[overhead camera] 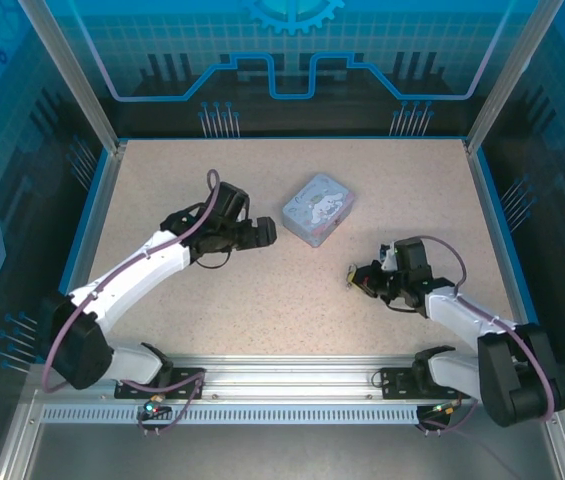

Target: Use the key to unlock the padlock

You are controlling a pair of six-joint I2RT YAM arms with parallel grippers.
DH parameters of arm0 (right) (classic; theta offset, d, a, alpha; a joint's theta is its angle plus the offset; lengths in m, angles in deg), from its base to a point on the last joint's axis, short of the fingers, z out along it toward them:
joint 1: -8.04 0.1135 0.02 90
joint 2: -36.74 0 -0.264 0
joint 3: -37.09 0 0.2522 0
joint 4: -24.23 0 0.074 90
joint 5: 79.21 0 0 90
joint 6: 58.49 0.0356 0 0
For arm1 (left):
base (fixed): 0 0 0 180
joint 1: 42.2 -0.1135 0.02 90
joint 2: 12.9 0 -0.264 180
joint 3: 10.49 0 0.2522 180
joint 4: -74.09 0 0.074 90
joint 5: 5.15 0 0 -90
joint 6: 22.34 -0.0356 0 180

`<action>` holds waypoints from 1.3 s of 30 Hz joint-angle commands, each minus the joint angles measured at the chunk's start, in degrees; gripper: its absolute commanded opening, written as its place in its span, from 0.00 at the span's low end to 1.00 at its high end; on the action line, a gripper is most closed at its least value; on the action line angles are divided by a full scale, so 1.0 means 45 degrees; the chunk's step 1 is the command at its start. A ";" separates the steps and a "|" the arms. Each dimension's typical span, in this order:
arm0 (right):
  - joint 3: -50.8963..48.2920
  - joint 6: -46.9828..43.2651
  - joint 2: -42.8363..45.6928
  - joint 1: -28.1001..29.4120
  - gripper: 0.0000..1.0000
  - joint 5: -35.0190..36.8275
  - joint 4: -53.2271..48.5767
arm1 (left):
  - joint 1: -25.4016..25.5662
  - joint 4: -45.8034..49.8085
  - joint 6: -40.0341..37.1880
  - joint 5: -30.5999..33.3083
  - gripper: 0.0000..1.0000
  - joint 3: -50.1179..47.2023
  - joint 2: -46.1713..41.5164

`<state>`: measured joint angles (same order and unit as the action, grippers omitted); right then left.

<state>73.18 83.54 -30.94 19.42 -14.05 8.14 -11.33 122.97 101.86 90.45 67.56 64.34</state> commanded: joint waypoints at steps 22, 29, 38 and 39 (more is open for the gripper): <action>0.1932 -0.1263 0.3238 -0.2501 0.85 0.1431 -0.5576 | -0.0030 0.0854 -0.0062 0.0707 0.99 0.0576 -0.0689; 0.2553 -0.0674 0.2101 -0.1163 0.85 0.0609 -0.3992 | -0.0044 0.0714 0.0067 0.0610 0.99 0.0596 -0.0639; 0.3437 0.0123 -0.0582 0.1166 0.84 0.1475 -0.2340 | -0.0044 0.0601 0.0160 0.0512 0.99 0.0615 -0.0405; 0.3437 0.0180 -0.0870 0.1236 0.84 0.1503 -0.2154 | -0.0030 0.0611 0.0166 0.0512 0.99 0.0598 -0.0405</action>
<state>87.47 82.41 -32.10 23.53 -8.82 -4.76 -11.35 125.28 102.25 92.57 68.48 62.52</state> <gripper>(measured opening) 0.842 0.990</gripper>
